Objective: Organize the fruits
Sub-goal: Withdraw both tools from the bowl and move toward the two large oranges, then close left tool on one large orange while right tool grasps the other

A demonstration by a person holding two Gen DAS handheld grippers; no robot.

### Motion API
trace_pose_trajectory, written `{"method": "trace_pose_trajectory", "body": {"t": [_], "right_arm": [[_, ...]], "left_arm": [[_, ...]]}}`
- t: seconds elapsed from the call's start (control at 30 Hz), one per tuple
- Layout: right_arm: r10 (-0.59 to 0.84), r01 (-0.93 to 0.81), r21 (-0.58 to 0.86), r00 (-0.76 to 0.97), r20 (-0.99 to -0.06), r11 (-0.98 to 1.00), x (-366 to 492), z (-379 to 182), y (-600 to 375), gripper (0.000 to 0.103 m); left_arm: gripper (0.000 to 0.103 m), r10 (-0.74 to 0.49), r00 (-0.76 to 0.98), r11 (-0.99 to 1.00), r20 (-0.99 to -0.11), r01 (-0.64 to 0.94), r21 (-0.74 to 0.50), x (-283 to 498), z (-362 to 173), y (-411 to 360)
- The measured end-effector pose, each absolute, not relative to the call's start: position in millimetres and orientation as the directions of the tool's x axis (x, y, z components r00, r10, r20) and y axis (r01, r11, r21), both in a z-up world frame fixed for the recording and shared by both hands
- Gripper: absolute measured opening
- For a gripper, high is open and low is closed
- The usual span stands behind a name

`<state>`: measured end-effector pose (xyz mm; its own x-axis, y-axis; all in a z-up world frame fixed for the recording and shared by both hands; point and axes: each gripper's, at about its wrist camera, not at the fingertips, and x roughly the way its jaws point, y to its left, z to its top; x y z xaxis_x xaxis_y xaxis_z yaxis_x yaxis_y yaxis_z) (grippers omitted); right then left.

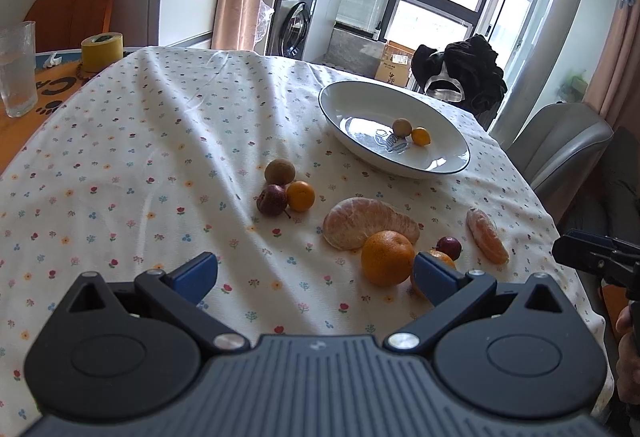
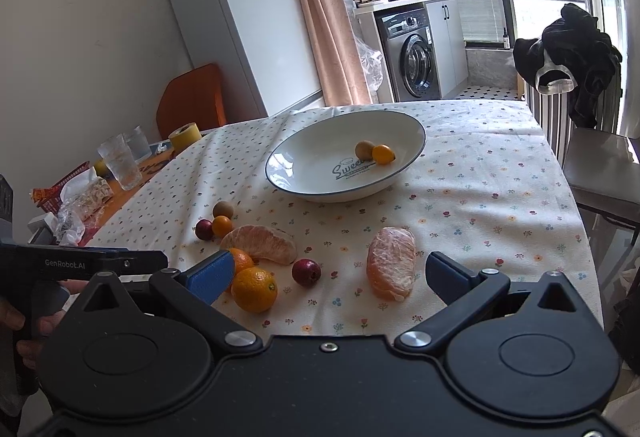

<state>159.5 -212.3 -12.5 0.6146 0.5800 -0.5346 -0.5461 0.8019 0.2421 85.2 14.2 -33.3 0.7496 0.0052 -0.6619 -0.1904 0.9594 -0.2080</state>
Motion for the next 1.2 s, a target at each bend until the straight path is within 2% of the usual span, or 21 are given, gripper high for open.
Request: {"method": "trace_pose_trajectory", "body": {"t": [0.17,0.43,0.5,0.67,0.87,1.03,1.07,1.1,1.2], "right_arm": [[0.583,-0.55,0.245,0.603,-0.545,0.798,162.1,-20.9,-210.0,0.101],[0.633,-0.604,0.272,0.533,-0.562,0.749,164.0,-32.4,-193.1,0.081],[0.643,-0.618,0.273,0.517,-0.566,0.737,164.1,-33.9,-187.3,0.077],[0.668,-0.644,0.291,0.477,-0.571,0.708,164.4,-37.9,-175.4,0.064],[0.694,-0.669,0.321,0.412,-0.59,0.671,168.1,-48.1,-156.7,0.054],[0.697,-0.68,0.323,0.388,-0.603,0.658,175.6,-57.9,-145.0,0.048],[0.699,-0.683,0.325,0.381,-0.606,0.654,178.1,-60.2,-142.5,0.039],[0.698,-0.682,0.328,0.374,-0.611,0.653,180.8,-62.3,-140.7,0.036],[0.702,-0.686,0.328,0.376,-0.604,0.65,183.2,-63.6,-140.3,0.035]], "left_arm": [[0.103,0.017,0.742,0.966,-0.67,-0.185,-0.18,90.9,-36.8,12.4],[0.1,0.014,0.741,0.975,-0.671,-0.159,-0.156,100.4,-44.4,3.5],[0.098,0.006,0.746,0.975,-0.665,-0.154,-0.163,101.3,-45.6,1.9],[0.082,-0.025,0.745,0.978,-0.667,-0.121,-0.171,105.5,-48.7,-2.8],[0.068,-0.049,0.736,0.978,-0.675,-0.103,-0.183,106.8,-53.6,-4.4],[0.064,-0.051,0.742,0.978,-0.669,-0.1,-0.185,107.4,-53.5,-3.3],[0.064,-0.049,0.743,0.978,-0.668,-0.1,-0.183,108.0,-53.2,-3.4],[0.064,-0.048,0.742,0.978,-0.668,-0.101,-0.182,108.9,-53.3,-3.4],[0.063,-0.049,0.742,0.977,-0.668,-0.103,-0.186,112.6,-54.0,-5.2]]}}
